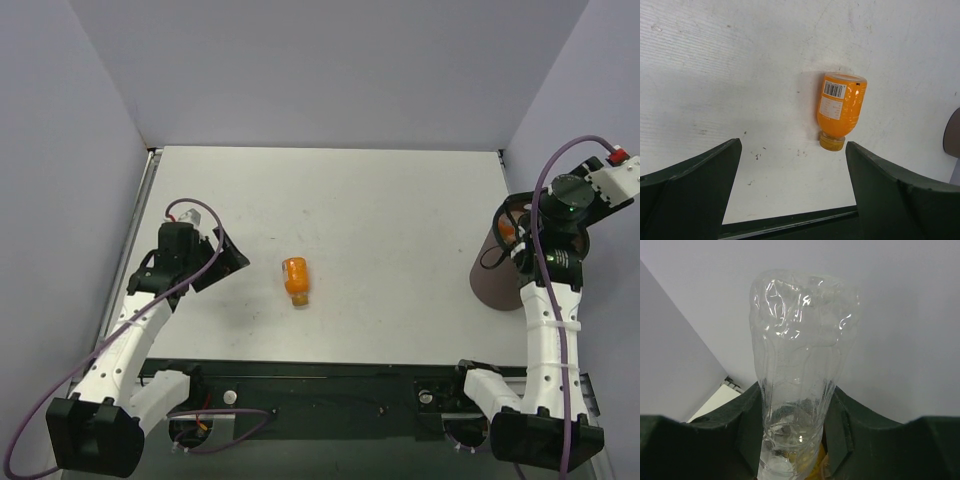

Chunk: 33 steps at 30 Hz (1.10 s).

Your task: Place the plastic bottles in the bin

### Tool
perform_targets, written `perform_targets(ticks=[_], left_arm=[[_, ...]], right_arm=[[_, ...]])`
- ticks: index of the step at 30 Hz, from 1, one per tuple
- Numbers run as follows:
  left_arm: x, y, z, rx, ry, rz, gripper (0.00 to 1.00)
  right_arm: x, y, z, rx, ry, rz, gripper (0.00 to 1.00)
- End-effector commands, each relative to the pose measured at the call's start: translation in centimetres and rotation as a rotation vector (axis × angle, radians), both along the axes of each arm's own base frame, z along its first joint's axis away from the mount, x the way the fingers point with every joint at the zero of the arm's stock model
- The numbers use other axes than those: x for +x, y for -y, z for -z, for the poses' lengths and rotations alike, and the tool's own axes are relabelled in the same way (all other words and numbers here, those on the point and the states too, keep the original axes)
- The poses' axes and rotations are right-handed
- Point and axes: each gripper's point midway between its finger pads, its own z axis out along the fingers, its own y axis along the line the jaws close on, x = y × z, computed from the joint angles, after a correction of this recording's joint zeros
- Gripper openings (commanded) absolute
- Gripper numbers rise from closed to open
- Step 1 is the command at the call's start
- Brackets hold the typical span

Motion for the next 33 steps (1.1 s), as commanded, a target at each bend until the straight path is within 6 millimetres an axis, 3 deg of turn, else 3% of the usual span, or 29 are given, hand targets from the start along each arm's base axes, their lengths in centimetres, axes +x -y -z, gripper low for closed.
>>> perform_targets(ticks=[1,13,16,23,27,30,32,33], left_arm=[[1.2,0.1,-1.3,-0.001,0.059,0.011,0.97],[1.6,0.5,-1.4,-0.034,0.046,-0.003,0.97],[1.7,0.5,-1.6,-0.037,0.043,-0.008,0.97],[2.1,0.8,-2.6,-0.051,0.043,-0.001,0.97],[1.9,0.8,-3.3,-0.063,0.052,-0.012,0.97],[1.6,0.7,-3.5,-0.062,0.061,-0.025,0.97],[1.4,0.4,-3.5,-0.05,0.065,-0.036,0.97],[1.3,0.3,-3.2,-0.045,0.06,-0.041,0.97]], right_arm=[[-0.2,1.0,-1.2,-0.011,0.102,0.073,0.05],[0.0,2.0,-1.4,-0.049,0.14,0.141,0.05],[0.8,2.0,-0.6,-0.088,0.111,0.115,0.05],[3.7,1.4,3.6,-0.151,0.005,0.006,0.05],[3.9,1.4,6.0,-0.134,-0.043,-0.001,0.06],[3.7,1.5,7.9,-0.119,-0.072,0.004,0.14],[3.6,1.4,8.6,-0.104,-0.084,0.002,0.33],[3.5,1.4,8.8,-0.102,-0.092,0.003,0.59]])
